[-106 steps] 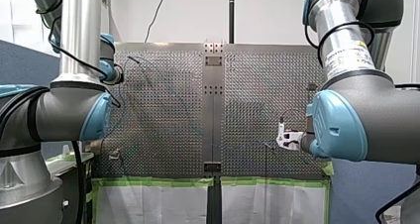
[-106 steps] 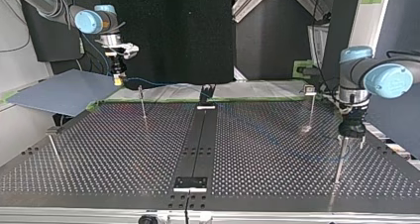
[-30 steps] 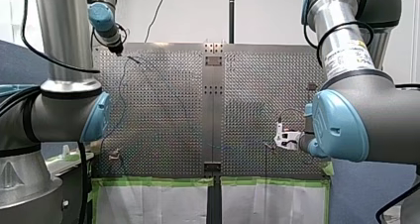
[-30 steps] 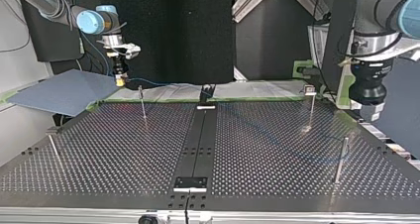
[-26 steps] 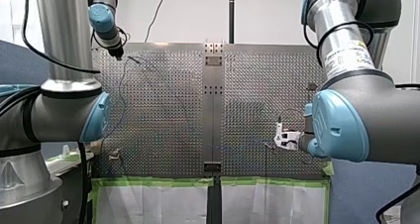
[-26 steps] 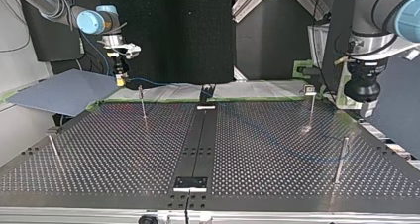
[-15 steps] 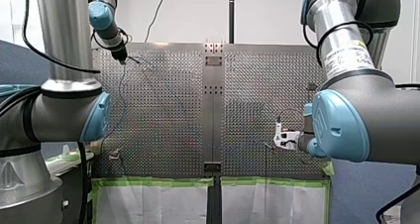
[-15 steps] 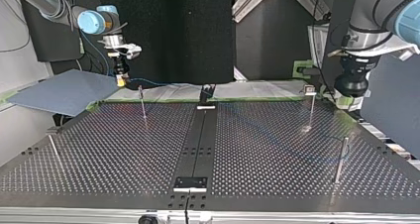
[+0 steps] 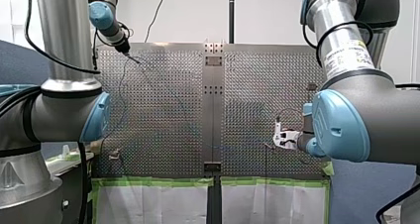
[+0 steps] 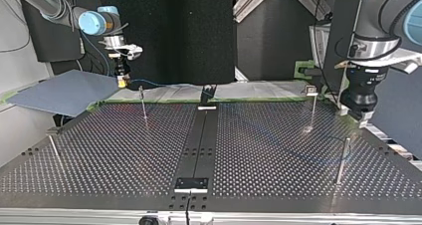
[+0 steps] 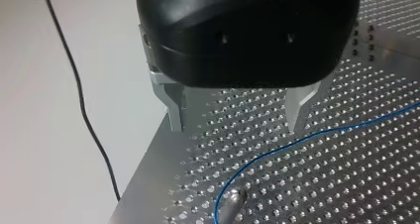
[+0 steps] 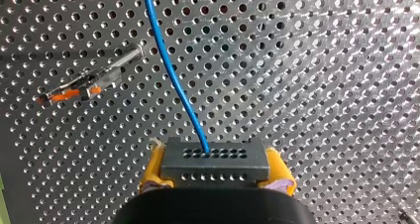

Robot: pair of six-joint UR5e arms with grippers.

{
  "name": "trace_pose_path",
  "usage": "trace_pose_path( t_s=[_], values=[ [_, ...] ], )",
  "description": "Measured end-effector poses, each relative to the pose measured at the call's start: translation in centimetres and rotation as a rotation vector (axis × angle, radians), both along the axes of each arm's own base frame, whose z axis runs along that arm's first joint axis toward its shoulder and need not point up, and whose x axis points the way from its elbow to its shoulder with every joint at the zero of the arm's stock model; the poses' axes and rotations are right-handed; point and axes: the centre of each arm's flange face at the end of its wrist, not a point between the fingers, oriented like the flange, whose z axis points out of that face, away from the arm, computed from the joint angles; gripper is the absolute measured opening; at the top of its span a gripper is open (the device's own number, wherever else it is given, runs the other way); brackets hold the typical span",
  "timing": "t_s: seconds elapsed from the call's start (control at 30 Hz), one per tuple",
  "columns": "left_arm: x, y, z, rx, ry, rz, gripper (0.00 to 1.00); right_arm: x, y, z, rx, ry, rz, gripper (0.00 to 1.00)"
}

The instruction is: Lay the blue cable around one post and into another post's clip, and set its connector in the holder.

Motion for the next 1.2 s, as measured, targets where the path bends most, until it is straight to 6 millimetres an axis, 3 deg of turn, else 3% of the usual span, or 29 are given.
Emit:
trace_pose_path(
  t_s=[1.2],
  values=[
    [-0.4, 1.1, -0.5, 0.007, 0.042, 0.122, 1.0, 0.1, 0.1, 0.0, 0.003, -0.001, 0.002, 0.0]
  ],
)
